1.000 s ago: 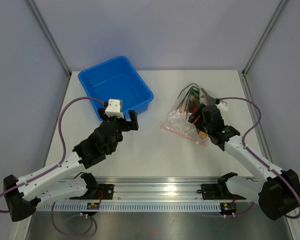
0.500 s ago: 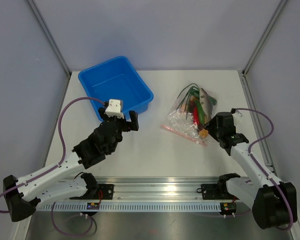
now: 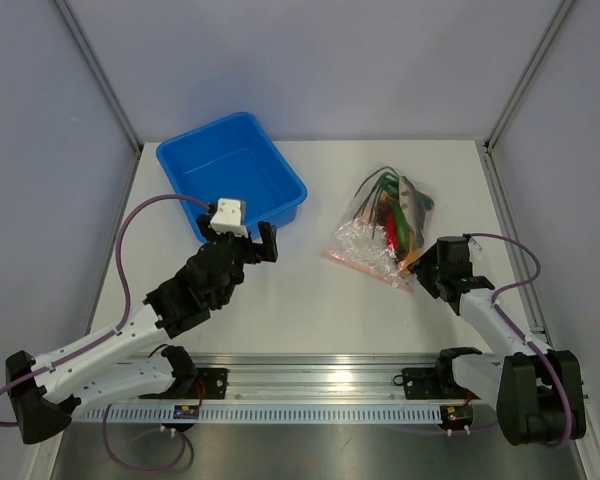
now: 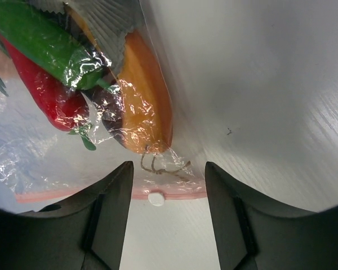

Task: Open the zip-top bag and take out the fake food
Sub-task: Pick up the zipper food storage bag at the center of the board.

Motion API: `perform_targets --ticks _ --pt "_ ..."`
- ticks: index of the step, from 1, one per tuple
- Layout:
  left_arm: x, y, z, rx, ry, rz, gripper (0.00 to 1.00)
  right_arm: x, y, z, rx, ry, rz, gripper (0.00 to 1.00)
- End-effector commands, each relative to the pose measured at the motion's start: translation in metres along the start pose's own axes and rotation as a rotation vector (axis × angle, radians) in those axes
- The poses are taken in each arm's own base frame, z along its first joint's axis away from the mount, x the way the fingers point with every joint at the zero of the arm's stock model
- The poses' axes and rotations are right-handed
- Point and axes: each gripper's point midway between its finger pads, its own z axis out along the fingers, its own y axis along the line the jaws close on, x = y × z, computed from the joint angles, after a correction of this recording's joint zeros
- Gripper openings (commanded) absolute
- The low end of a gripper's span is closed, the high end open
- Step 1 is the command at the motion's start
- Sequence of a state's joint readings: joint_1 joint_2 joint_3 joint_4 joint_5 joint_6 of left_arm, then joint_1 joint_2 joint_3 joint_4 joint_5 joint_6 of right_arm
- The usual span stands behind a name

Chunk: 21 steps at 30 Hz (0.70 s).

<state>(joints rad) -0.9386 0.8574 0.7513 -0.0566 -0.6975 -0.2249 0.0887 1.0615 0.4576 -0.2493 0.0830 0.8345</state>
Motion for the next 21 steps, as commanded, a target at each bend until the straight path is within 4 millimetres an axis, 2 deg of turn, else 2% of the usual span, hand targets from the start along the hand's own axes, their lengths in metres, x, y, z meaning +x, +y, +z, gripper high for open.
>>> perform_targets --ticks 1,8,12,18,19,20,21 --pt "-0.021 -0.006 0.0 0.026 -0.055 -0.048 0.99 -0.007 0.014 0.0 -0.073 -0.033 0.044 0.61" --pt "-0.021 -0.006 -0.001 0.023 -0.055 -0.048 0.99 0.008 0.011 0.021 -0.065 0.021 0.09 0.56" --pt "-0.021 -0.006 0.0 0.023 -0.053 -0.046 0.99 0.007 0.011 0.025 -0.061 0.017 0.088 0.52" --pt "-0.021 -0.006 0.0 0.023 -0.054 -0.049 0.99 0.007 0.011 0.025 -0.065 0.014 0.096 0.25" --pt "-0.021 -0.006 0.0 0.024 -0.053 -0.048 0.99 0.007 0.012 0.025 -0.068 0.018 0.097 0.18" --pt "-0.021 -0.007 0.0 0.026 -0.052 -0.046 0.99 0.007 0.013 0.025 -0.073 0.019 0.089 0.07" --pt "-0.02 -0.007 0.0 0.027 -0.051 -0.044 0.99 0.007 0.015 0.024 -0.081 0.022 0.081 0.02"
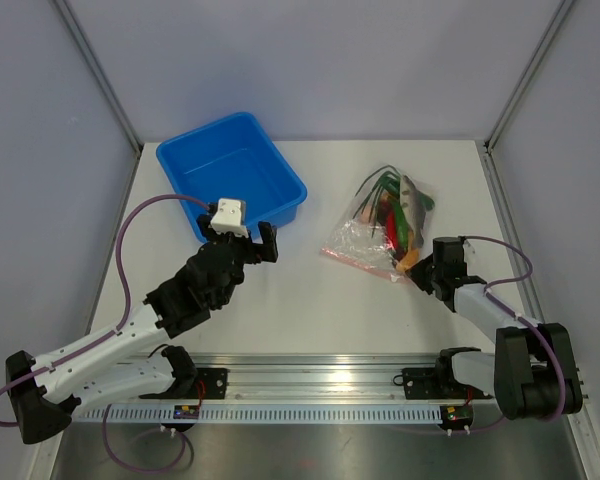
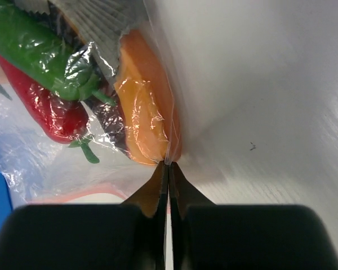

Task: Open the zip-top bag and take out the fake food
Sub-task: Pick up the zipper food storage bag at the center of the board.

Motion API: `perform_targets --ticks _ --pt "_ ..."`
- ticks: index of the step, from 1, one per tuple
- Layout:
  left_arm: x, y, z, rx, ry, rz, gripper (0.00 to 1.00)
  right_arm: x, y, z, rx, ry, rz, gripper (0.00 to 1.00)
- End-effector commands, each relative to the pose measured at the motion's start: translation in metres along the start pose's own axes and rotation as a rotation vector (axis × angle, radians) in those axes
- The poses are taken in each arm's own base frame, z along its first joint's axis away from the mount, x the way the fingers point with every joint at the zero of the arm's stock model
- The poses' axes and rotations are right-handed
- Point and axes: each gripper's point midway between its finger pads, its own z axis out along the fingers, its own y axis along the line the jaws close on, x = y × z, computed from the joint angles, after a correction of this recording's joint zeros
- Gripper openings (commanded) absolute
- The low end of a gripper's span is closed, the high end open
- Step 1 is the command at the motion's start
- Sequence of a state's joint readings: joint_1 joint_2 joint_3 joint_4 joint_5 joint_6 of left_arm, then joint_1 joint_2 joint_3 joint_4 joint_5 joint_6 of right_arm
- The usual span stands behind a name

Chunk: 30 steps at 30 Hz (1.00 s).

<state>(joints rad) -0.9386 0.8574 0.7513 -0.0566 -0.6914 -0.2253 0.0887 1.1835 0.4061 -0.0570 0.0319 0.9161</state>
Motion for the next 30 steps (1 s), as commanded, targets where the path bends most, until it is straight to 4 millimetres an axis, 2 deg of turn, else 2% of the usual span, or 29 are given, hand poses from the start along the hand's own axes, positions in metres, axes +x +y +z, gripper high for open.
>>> perform_targets --ticks 1,4,8,13,16,20,21,22,23,25,26,28,30 --pt "-0.021 -0.006 0.0 0.023 -0.053 -0.046 0.99 -0.006 0.011 -0.002 -0.041 -0.01 -0.007 0.01" --pt "-0.021 -0.014 0.002 0.061 -0.058 -0.034 0.99 -0.014 0.016 -0.013 -0.062 -0.047 -0.019 0.0" --pt "-0.011 -0.055 0.003 0.279 -0.048 0.057 0.99 -0.022 0.026 -0.033 -0.126 -0.095 -0.017 0.0" --pt "0.007 -0.088 0.009 0.367 -0.05 0.169 0.99 -0.025 0.036 -0.048 -0.176 -0.11 -0.017 0.0" --pt "0.013 -0.102 0.006 0.387 -0.109 0.296 0.99 -0.026 0.041 -0.052 -0.195 -0.106 -0.019 0.0" --pt "0.023 -0.131 -0.011 0.456 -0.184 0.419 0.99 -0.022 0.053 -0.061 -0.268 -0.082 -0.018 0.0" --pt "0.02 -0.139 -0.015 0.479 -0.216 0.423 0.99 -0.022 0.055 -0.062 -0.278 -0.083 -0.018 0.0" --pt "0.028 -0.143 -0.016 0.499 -0.226 0.478 0.99 -0.022 0.056 -0.063 -0.286 -0.083 -0.018 0.0" --pt "0.037 -0.156 -0.022 0.55 -0.232 0.507 0.99 -0.023 0.059 -0.066 -0.302 -0.086 -0.019 0.0" --pt "0.042 -0.168 -0.025 0.591 -0.268 0.568 0.99 -0.023 0.06 -0.068 -0.309 -0.087 -0.019 0.0" --pt "0.057 -0.177 -0.028 0.617 -0.26 0.608 0.99 -0.023 0.062 -0.07 -0.318 -0.09 -0.02 0.0" --pt "0.061 -0.183 -0.028 0.617 -0.289 0.661 0.99 -0.023 0.065 -0.072 -0.335 -0.087 -0.022 0.0" --pt "0.074 -0.194 -0.028 0.631 -0.297 0.701 0.99 -0.021 0.07 -0.075 -0.357 -0.071 -0.025 0.0"
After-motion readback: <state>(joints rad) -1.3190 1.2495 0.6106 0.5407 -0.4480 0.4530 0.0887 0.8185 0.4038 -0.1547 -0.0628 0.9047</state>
